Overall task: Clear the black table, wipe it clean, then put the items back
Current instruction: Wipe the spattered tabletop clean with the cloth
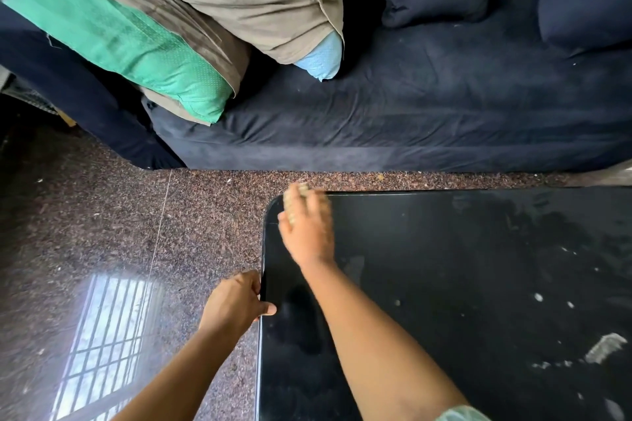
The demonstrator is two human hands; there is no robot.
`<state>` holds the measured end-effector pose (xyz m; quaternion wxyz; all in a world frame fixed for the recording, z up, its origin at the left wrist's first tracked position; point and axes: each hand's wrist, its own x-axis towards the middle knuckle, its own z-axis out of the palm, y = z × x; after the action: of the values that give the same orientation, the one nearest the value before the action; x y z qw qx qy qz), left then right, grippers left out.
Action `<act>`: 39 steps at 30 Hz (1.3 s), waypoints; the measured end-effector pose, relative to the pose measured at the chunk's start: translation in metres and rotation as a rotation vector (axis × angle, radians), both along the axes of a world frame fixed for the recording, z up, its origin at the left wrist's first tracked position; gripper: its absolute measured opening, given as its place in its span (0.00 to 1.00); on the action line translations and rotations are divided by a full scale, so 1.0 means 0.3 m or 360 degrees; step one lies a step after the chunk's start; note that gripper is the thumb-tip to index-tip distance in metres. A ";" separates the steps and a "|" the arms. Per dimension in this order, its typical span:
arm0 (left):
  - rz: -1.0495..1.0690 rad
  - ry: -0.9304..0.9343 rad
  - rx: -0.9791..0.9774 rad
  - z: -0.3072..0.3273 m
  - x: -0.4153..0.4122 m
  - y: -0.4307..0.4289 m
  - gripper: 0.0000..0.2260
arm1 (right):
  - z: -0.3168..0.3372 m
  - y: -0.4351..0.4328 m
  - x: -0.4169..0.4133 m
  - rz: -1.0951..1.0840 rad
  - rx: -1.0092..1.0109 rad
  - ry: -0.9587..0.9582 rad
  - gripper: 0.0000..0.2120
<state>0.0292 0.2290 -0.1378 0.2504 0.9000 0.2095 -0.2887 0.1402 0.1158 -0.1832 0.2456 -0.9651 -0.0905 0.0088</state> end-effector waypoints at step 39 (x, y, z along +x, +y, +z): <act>0.1221 -0.0066 -0.1252 0.005 -0.148 -0.023 0.22 | -0.030 -0.368 -0.415 -0.0731 -0.0003 -0.0165 0.24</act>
<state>-0.0151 0.2220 -0.1362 0.6593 0.6032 0.3938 -0.2154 0.0158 0.0054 -0.1921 0.2354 -0.9597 0.1189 -0.0969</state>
